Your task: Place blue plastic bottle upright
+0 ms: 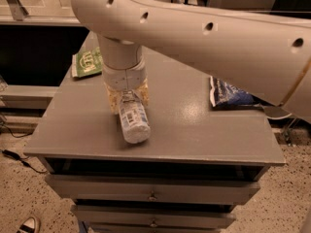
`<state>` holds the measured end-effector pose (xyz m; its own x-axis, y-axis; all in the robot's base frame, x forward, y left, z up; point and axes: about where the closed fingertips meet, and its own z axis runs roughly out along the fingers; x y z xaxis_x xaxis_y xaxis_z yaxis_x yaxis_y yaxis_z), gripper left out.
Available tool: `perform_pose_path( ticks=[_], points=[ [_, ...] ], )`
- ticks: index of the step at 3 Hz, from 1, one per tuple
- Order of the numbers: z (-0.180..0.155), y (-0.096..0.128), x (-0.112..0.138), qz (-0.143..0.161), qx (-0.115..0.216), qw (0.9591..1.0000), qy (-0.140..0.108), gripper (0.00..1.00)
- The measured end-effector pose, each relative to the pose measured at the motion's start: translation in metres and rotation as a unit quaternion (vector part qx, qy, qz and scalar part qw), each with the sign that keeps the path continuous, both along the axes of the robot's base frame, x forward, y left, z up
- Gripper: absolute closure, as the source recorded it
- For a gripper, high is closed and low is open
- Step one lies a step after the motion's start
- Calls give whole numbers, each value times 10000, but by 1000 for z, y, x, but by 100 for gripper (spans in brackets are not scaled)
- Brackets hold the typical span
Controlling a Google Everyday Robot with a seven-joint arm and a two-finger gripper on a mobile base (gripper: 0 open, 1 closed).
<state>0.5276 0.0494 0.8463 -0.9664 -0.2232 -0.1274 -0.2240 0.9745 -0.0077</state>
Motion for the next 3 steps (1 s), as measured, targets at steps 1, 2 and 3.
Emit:
perform_pose_path(
  ticks=[1,2,3],
  points=[
    [25,-4,29,262,-56,9987,-432,87],
    [67,-17,68,524,94,9917,-1167,100],
    [107,-33,91,694,304,9761,-2038,100]
  ],
)
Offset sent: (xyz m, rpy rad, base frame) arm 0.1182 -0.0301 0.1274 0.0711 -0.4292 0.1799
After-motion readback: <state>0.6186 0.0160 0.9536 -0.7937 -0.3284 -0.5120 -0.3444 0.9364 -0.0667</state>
